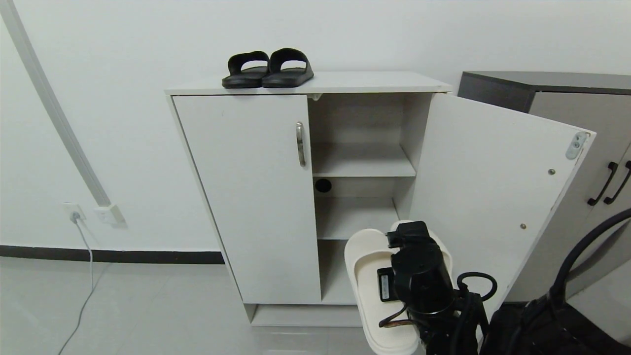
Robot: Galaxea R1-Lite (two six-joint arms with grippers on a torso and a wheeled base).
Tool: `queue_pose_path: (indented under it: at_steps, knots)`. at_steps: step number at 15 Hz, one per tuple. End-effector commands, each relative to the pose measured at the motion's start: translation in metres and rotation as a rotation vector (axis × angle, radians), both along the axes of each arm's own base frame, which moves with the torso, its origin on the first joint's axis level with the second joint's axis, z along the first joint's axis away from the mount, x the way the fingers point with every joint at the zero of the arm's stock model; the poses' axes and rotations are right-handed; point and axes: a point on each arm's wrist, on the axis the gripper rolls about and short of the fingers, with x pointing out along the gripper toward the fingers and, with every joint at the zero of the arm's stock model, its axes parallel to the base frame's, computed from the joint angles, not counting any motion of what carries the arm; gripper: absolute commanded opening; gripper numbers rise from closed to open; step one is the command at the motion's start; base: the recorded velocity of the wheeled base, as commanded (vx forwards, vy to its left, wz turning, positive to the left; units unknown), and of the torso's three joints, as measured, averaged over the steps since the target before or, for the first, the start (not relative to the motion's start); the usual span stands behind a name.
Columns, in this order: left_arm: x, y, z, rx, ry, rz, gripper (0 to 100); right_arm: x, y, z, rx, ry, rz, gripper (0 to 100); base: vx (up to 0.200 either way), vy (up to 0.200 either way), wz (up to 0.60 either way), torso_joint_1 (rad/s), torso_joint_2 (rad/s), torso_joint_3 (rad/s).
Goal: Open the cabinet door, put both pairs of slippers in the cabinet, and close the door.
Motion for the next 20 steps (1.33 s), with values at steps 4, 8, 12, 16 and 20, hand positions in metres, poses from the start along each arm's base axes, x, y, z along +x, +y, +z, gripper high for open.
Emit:
queue_pose_path:
  at_steps: [4,8,12,16,20]
  knots:
    - [0.000,0.000,0.000,0.000,0.001,0.001,0,0.008,-0.013,0.002,-0.023,-0.002,-0.037,0,0.000,0.000,0.00,0.000,0.00,0.000]
    - [0.000,0.000,0.000,0.000,0.001,0.001,0,0.014,-0.019,0.001,-0.029,0.004,-0.058,0,0.000,0.000,0.00,0.000,0.00,0.000]
    - [0.000,0.000,0.000,0.000,0.001,0.001,0,0.019,-0.024,0.001,-0.031,0.006,-0.074,0,0.000,0.000,0.00,0.000,0.00,0.000]
    - [0.000,0.000,0.000,0.000,0.001,0.001,0,0.025,-0.028,-0.003,-0.050,0.015,-0.090,0,0.000,0.000,0.00,0.000,0.00,0.000]
    - [0.000,0.000,0.000,0.000,0.003,0.001,0,0.026,-0.028,-0.005,-0.054,0.019,-0.093,0,0.000,0.000,0.00,0.000,0.00,0.000]
